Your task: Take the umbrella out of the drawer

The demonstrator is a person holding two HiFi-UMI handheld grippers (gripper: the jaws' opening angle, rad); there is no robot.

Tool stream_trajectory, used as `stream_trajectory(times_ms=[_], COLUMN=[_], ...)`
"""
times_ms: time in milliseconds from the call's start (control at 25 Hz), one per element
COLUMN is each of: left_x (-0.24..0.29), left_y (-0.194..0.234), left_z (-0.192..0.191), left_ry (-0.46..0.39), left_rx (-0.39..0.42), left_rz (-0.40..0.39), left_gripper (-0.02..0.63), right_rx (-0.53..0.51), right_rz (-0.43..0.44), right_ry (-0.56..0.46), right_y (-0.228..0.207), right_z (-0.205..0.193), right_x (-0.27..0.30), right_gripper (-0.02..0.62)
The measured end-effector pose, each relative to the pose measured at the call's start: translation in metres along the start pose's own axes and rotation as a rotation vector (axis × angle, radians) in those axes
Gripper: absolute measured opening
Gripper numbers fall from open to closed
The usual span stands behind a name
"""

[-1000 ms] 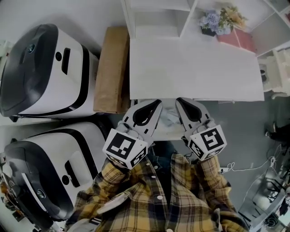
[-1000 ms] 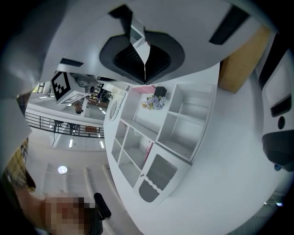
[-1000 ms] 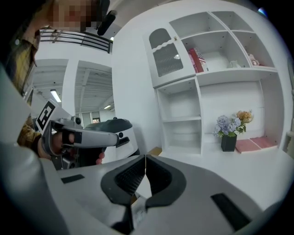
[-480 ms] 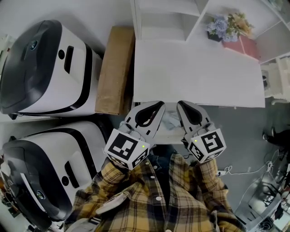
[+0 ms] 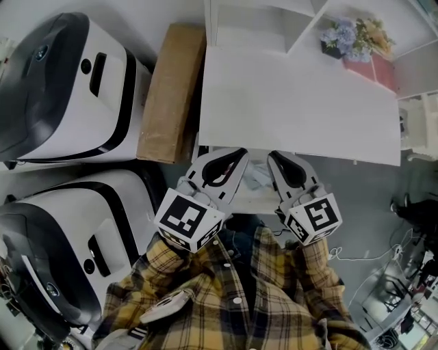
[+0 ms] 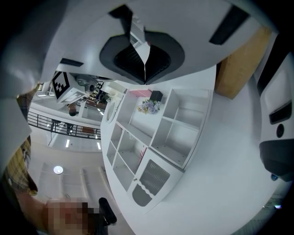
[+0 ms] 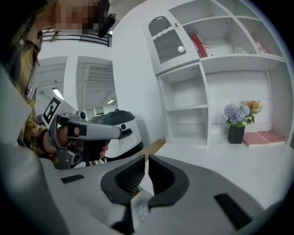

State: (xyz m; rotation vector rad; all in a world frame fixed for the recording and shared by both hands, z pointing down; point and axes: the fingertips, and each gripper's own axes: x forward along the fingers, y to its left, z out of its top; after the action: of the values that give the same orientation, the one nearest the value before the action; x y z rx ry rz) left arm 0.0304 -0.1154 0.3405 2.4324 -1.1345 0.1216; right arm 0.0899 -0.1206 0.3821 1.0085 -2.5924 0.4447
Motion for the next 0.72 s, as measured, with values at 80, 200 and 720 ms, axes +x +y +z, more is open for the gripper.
stream_trajectory(times_ms=[80, 200, 720], left_x=[0.001, 0.001, 0.024], left_y=[0.004, 0.010, 0.018], left_z=[-0.005, -0.014, -0.072], left_ry=[0.008, 0.021, 0.109], left_rx=[-0.006, -0.017, 0.004], left_rz=[0.010, 0.030, 0.038], left_gripper=[0.023, 0.023, 0.023], right_rx=[0.003, 0.014, 0.065], right_rz=[0.015, 0.025, 0.096], right_ry=[0.020, 0.052, 0.237], right_y=[-0.001, -0.005, -0.003], right_z=[-0.009, -0.023, -0.118], right_x=[0.002, 0.005, 0.029], right_gripper=[0.018, 0.020, 0.022])
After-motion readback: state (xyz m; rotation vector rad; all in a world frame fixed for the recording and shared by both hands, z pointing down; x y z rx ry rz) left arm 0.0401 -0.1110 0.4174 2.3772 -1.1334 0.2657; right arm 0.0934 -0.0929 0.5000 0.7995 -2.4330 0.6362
